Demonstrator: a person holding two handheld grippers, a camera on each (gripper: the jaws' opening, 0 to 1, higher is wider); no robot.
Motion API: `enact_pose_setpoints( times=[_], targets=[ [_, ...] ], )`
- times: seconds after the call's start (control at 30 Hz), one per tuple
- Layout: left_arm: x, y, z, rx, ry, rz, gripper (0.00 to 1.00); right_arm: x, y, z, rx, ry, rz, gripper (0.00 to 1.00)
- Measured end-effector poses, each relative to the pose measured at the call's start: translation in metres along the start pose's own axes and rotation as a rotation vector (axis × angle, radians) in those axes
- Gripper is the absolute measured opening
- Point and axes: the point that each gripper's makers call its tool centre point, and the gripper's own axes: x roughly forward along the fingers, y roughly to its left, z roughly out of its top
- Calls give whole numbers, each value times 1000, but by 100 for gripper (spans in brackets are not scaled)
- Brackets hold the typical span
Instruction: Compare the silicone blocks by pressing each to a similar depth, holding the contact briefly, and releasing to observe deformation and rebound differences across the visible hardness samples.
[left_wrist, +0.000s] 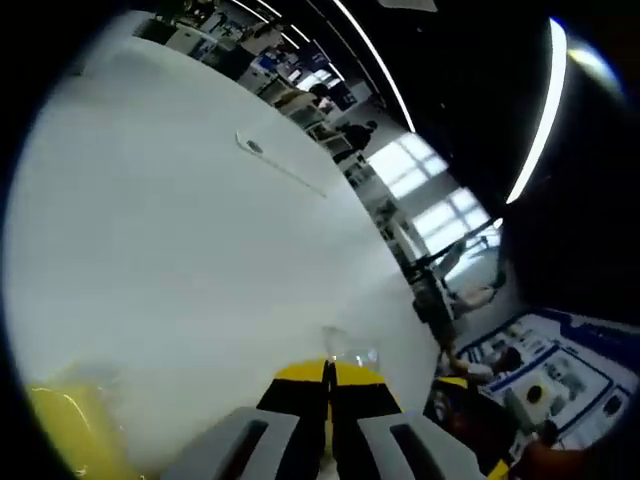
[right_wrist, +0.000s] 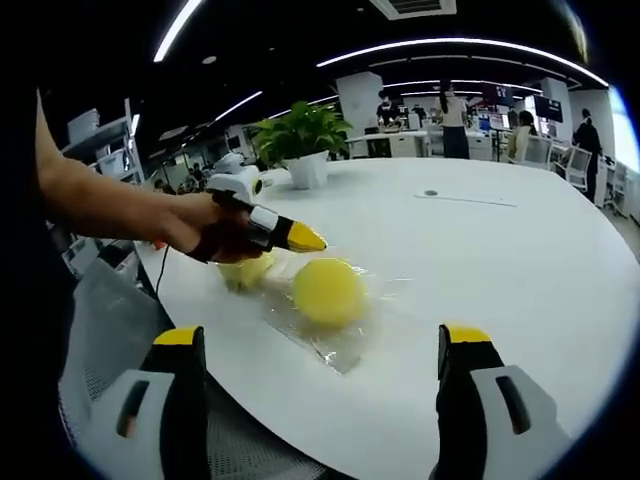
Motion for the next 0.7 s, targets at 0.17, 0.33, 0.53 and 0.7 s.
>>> enact_pose_setpoints(
  times=[0.17,0.33,0.53,0.7],
  targets=[
    [-4,-9,10,123,-13,21,0,2,0,0,7,-2,3,90],
    [-7,-28,26,215,-43,-12,0,4,-1,6,3,-18,3,90],
    [-14,-50,40,373,-62,-50,0,3,1,14,3,-37,4,90],
    [-23,-60,49,457,-79,-51,0,0,4,21,29,-68,11,90]
  ],
)
